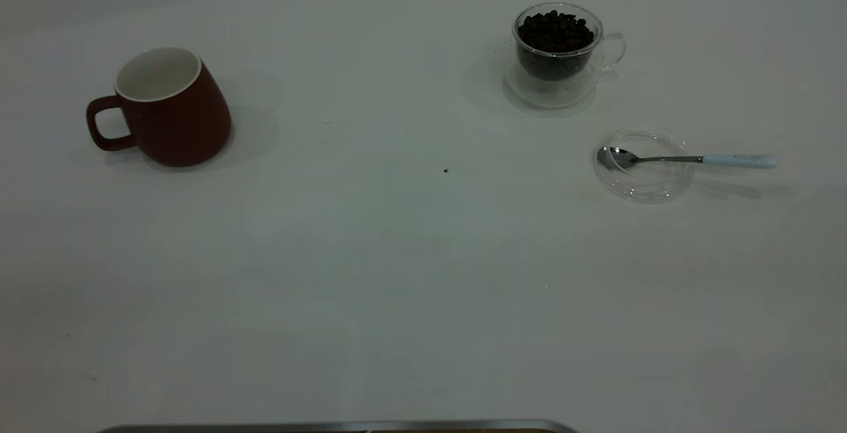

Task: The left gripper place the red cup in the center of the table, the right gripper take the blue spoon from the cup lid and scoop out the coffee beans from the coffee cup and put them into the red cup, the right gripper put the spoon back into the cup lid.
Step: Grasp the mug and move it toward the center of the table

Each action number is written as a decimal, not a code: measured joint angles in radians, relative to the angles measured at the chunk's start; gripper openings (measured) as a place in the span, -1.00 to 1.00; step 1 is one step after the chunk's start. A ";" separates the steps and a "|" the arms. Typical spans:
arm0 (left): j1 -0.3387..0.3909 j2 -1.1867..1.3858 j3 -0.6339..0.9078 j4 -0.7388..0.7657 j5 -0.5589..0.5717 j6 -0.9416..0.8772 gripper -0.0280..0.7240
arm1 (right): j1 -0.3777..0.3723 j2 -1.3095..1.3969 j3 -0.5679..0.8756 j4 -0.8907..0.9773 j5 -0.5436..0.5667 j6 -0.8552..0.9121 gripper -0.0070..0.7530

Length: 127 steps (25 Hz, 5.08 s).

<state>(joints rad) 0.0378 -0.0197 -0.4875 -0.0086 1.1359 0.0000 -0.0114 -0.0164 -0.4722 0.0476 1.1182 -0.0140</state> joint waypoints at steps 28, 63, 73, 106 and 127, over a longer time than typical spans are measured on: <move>0.000 0.021 -0.001 0.009 0.000 0.090 0.50 | 0.000 0.000 0.000 0.000 0.000 0.000 0.12; -0.065 1.827 -0.679 0.223 -0.303 0.653 0.50 | 0.000 0.000 0.000 0.000 0.000 0.000 0.12; -0.065 2.061 -0.818 0.223 -0.453 0.882 0.50 | 0.000 0.000 0.000 0.000 0.000 0.000 0.12; -0.141 2.287 -0.821 0.211 -0.832 1.005 0.50 | 0.000 0.000 0.000 0.000 0.000 -0.001 0.12; -0.357 2.348 -0.918 0.212 -0.869 1.028 0.50 | 0.000 0.000 0.000 0.000 0.000 -0.001 0.12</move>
<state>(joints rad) -0.3190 2.3283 -1.4060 0.2031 0.2672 1.0277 -0.0114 -0.0164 -0.4722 0.0476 1.1182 -0.0149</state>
